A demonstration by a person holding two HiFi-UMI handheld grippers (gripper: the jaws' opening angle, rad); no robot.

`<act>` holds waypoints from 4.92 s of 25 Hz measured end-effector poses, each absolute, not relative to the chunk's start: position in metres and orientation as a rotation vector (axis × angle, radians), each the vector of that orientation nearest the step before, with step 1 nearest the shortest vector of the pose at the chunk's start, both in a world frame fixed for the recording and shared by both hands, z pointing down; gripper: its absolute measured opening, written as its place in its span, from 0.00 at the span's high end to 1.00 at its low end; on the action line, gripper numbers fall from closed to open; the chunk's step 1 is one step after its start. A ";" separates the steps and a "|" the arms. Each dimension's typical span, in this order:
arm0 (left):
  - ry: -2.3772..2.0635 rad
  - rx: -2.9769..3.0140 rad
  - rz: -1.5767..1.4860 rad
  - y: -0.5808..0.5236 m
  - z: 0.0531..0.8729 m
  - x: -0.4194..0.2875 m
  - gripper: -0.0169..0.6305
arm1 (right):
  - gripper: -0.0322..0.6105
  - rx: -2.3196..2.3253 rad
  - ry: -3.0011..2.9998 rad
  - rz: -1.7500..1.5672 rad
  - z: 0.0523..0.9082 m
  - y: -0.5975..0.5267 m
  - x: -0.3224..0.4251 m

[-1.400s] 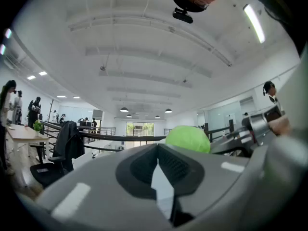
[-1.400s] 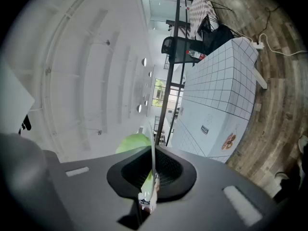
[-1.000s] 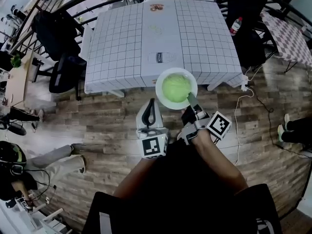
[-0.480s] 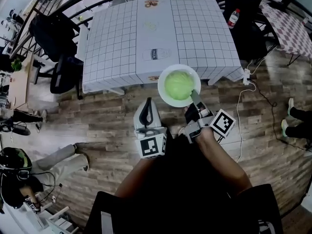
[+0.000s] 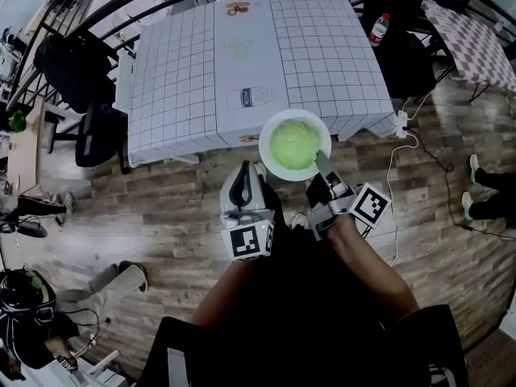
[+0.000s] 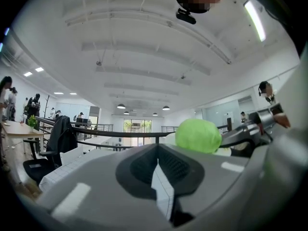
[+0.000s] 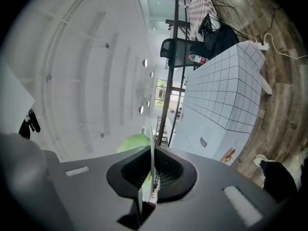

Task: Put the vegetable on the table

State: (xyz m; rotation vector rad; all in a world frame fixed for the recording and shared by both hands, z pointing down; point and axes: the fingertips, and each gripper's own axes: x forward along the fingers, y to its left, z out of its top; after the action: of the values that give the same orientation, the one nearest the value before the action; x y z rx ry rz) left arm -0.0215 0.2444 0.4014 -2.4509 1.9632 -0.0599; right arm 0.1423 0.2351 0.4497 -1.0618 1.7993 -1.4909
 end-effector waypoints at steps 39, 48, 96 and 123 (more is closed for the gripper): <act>1.886 -2.686 -0.025 -0.080 0.416 -0.148 0.96 | 0.93 -1.143 1.660 -1.455 0.476 -0.051 0.031; 1.892 -2.673 -0.032 -0.138 0.420 -0.150 0.96 | 0.93 -1.182 1.687 -1.437 0.511 -0.120 0.043; 1.998 -2.545 -0.250 -0.206 0.428 -0.139 0.96 | 0.92 -1.256 1.774 -1.674 0.734 -0.209 0.066; 1.991 -2.495 -0.147 -0.208 0.418 -0.132 0.96 | 0.91 -1.330 1.697 -1.750 0.760 -0.225 0.065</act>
State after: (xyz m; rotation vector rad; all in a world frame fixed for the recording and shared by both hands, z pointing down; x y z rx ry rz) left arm -0.1317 -0.2077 0.4179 -2.4949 1.9912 -0.1468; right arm 0.0651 -0.2252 0.7597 -1.3305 1.6971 -1.7503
